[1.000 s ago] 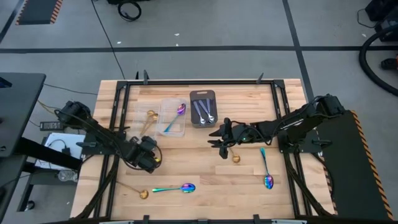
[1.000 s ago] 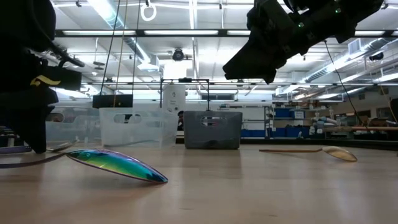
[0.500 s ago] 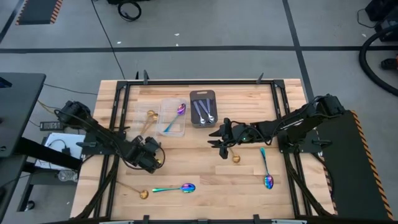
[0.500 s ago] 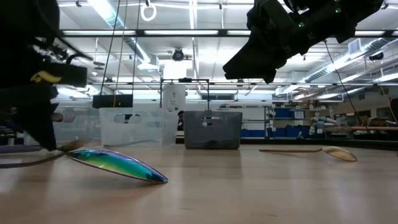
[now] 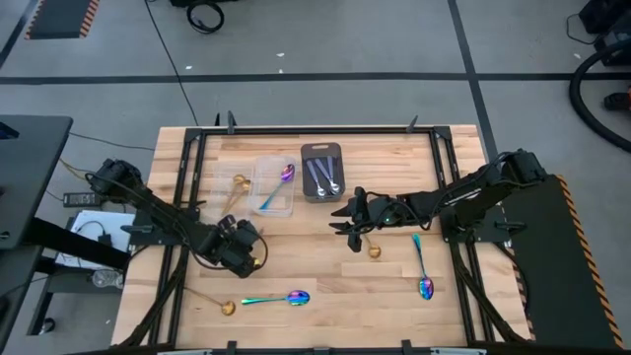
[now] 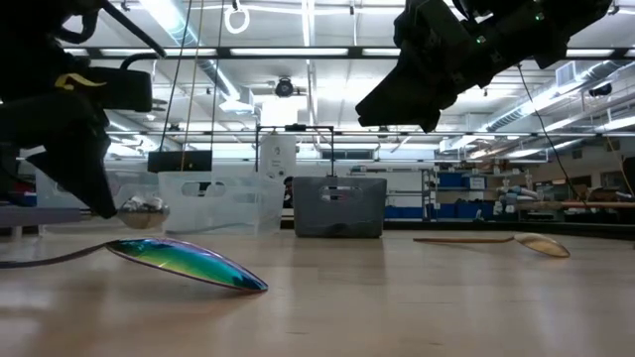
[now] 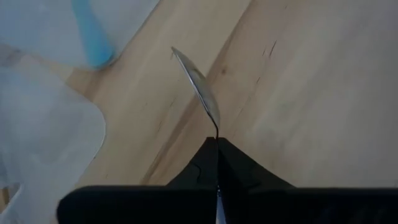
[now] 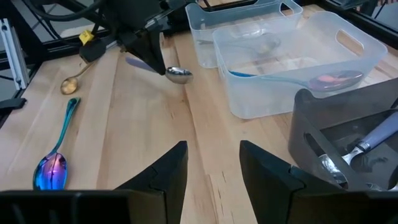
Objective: Sort silverware by color (type)
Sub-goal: Put the purple spoon into the black transparent bin
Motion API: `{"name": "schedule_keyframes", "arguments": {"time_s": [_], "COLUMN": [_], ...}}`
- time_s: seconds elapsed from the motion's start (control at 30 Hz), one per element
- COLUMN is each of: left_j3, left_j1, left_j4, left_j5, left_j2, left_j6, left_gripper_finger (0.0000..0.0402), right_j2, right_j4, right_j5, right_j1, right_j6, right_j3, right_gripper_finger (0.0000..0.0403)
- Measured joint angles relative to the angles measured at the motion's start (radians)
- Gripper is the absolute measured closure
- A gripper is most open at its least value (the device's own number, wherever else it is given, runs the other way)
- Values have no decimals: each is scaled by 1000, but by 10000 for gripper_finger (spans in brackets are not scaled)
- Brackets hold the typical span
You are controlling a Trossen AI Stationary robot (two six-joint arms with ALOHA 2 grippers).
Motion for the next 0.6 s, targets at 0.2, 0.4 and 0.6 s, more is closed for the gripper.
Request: {"name": "schedule_keyframes", "arguments": {"time_s": [0.2, 0.4, 0.6], "left_j3": [0, 0, 1], "left_j1": [3, 22, 36], "left_j4": [120, 296, 485], "left_j5": [-64, -125, -197], "left_j2": [0, 0, 0], "left_j6": [143, 345, 577], "left_gripper_finger": [399, 400, 401], "right_j2": [0, 0, 0], "right_j4": [8, 27, 27], "right_j5": [-56, -84, -132], "right_j1": [0, 0, 1], "right_j6": [-30, -81, -132], "right_j3": [0, 0, 0], "right_gripper_finger": [247, 247, 241]}}
